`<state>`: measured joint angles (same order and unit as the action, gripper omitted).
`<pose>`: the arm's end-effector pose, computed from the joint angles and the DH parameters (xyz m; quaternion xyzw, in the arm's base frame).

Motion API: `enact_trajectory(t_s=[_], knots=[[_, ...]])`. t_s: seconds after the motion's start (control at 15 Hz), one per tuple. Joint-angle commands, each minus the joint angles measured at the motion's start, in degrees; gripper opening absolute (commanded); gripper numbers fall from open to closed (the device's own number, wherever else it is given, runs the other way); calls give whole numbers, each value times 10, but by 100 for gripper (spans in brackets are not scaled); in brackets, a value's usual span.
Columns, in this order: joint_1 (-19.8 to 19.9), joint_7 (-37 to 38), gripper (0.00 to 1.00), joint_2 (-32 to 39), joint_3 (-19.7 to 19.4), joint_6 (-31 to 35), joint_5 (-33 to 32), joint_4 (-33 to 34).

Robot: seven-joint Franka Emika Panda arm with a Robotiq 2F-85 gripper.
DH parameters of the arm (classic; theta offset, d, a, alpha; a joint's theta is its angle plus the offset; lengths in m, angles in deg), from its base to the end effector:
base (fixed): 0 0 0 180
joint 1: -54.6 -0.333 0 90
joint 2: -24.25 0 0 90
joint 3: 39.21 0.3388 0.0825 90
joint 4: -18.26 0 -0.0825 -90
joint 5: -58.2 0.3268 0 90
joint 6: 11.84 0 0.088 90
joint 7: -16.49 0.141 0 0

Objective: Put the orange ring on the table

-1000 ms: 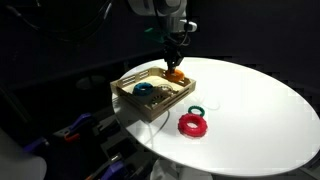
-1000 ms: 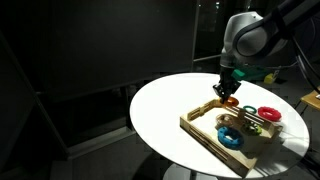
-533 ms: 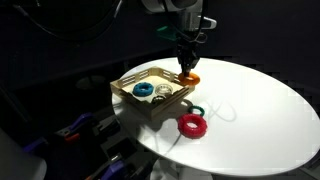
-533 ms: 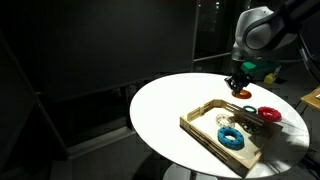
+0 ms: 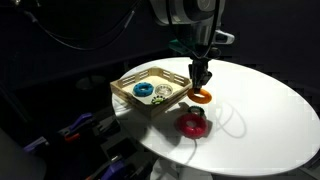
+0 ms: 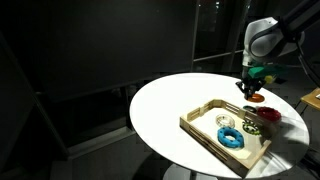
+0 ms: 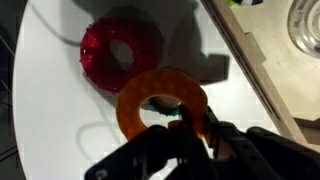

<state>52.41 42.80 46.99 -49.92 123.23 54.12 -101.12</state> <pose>0.5374 -0.0807 0.2594 0.9598 -0.2679 -0.0489 0.0683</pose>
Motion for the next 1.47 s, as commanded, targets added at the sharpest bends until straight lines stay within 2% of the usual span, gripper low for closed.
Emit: enact_trajectory(t_s=[0.0, 0.4, 0.47, 0.67, 1.0, 1.07, 1.4], knots=[[3, 32, 6, 19, -16, -2, -20, 5], [2, 41, 6, 40, -26, 23, -15, -7], [2, 42, 34, 42, -25, 23, -13, -7], [0, 40, 54, 43, -24, 18, -12, -8], [2, 24, 94, 25, -16, -5, -4, -9], [2, 19, 99, 18, -13, -13, -5, -9], [-1, -7, 100, -15, 4, -99, -11, 0]])
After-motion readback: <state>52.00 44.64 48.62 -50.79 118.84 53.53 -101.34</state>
